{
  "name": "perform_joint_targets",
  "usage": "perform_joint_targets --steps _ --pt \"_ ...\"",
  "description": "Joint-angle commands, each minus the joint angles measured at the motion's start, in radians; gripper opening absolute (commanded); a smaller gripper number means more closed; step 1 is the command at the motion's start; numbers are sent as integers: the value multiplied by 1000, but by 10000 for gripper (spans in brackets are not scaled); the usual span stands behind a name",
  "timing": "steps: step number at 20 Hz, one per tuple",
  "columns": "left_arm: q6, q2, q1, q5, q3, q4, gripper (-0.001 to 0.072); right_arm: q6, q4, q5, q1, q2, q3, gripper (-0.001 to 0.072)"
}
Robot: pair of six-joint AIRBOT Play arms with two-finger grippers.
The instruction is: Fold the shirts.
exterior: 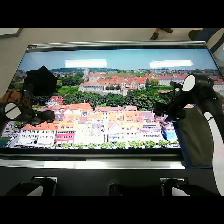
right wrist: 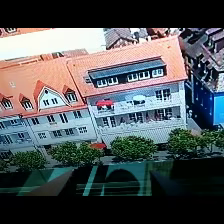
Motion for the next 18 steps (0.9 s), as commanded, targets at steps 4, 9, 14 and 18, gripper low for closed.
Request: perform_joint_targets --steps 4,9,14,18 --pt "0 1 0 0 0 0 476 0 0 0 0 0 0 554" --pt "0 1 0 0 0 0 476 0 0 0 0 0 0 554" --pt "0 0 0 6 -1 0 476 0 1 -45 0 0 0 554" --pt "0 -20 1 137 -6 1 476 0 -10 -184 0 0 0 560"
